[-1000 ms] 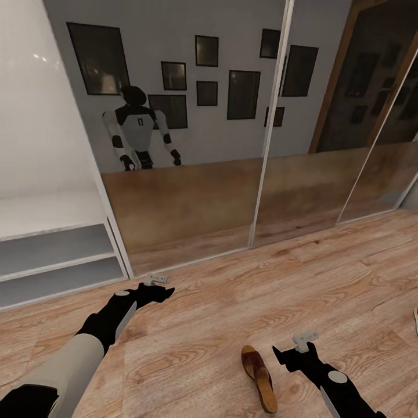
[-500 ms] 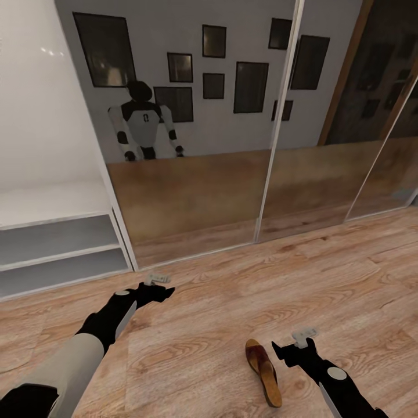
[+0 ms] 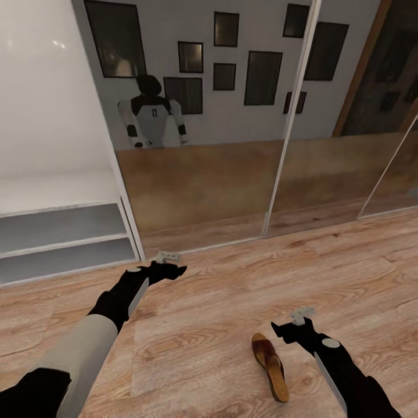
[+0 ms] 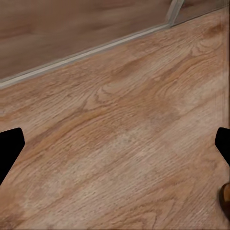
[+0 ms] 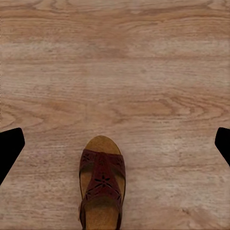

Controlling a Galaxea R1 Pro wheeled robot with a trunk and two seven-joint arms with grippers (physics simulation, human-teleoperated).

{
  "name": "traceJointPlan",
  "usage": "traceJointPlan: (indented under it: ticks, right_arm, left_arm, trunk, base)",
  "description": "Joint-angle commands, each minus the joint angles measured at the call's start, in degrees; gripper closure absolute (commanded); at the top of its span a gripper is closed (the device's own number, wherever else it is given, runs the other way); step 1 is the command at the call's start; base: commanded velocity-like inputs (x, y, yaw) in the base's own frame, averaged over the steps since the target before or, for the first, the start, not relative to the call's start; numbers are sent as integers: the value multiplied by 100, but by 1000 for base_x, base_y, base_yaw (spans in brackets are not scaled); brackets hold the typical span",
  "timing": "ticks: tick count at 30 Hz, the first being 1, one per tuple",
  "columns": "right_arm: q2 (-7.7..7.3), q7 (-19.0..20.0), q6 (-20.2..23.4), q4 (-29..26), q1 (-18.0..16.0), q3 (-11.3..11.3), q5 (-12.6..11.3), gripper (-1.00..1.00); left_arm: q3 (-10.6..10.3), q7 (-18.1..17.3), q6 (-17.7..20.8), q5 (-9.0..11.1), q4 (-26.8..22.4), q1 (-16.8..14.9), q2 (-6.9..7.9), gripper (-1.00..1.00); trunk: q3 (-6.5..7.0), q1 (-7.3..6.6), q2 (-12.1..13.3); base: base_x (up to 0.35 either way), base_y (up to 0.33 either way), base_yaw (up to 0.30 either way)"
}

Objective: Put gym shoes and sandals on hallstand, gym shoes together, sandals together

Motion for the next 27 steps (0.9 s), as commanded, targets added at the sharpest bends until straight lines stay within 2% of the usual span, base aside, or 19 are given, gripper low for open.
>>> traceJointPlan:
  ticks: [1,7,8,11,16,27]
  right_arm:
    - [-5,12,44,-7,-10,6,6,-100]
    - [-13,24,85,30,-39,-7,1,-100]
    - [-13,26,89,70,-42,-63,-1,-100]
    - [-14,34,91,142,-43,-194,-9,-100]
    - [-2,36,96,186,-43,-429,-25,-100]
    - [11,36,95,211,-43,-499,-22,-100]
  left_arm:
    - [-3,-9,103,16,-67,-11,-21,-100]
    - [-26,-125,339,15,-415,16,-85,-100]
    - [-57,-307,359,15,-462,33,-61,-100]
    - [-60,-473,355,9,-470,41,-38,-100]
    - [-62,-580,348,-1,-476,44,-25,-100]
    - [-68,-601,357,6,-486,45,-37,-100]
  trunk:
    - [-32,21,-44]
    - [-191,153,-284]
    - [-218,175,-325]
    - [-299,241,-445]
    - [-445,254,-452]
    - [-702,282,-466]
  base:
    - [0,0,113]
    - [0,0,87]
    - [0,0,-37]
    - [0,0,-63]
    - [0,0,-78]
    - [0,0,-14]
